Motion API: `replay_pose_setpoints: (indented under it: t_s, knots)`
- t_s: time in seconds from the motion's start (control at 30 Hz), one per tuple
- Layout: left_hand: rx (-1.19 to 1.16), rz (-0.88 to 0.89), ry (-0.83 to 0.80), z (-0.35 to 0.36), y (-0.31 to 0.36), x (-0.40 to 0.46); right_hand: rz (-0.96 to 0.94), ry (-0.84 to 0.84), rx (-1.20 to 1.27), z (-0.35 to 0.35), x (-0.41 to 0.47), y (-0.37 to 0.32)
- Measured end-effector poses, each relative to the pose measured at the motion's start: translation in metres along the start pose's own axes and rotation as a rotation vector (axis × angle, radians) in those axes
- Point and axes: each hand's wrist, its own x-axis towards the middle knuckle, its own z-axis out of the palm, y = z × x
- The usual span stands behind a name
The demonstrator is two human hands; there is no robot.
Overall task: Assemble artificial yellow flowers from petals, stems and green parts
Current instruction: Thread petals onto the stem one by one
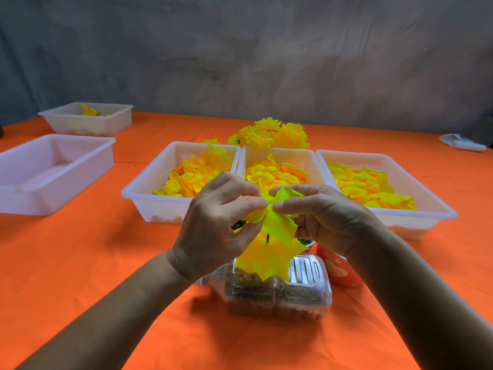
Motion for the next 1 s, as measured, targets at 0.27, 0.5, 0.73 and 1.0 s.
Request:
replay_pose_setpoints:
  t_s: [0.27,0.5,0.73,1.0]
  knots:
    - [-0.005,-0.007,-0.032,0.000,0.000,-0.003,0.022,-0.012,0.027,0.000,0.001,0.004]
    - [0.018,0.037,-0.028,0.002,-0.001,-0.002,0.024,-0.020,0.079,0.002,0.003,0.005]
    - [-0.007,0.033,-0.020,-0.001,-0.001,-0.003,0.019,0.000,0.037,-0.001,0.003,0.008]
    - [0.003,0.050,-0.016,0.001,0.001,0.000,0.000,0.024,0.082,0.001,0.002,0.011]
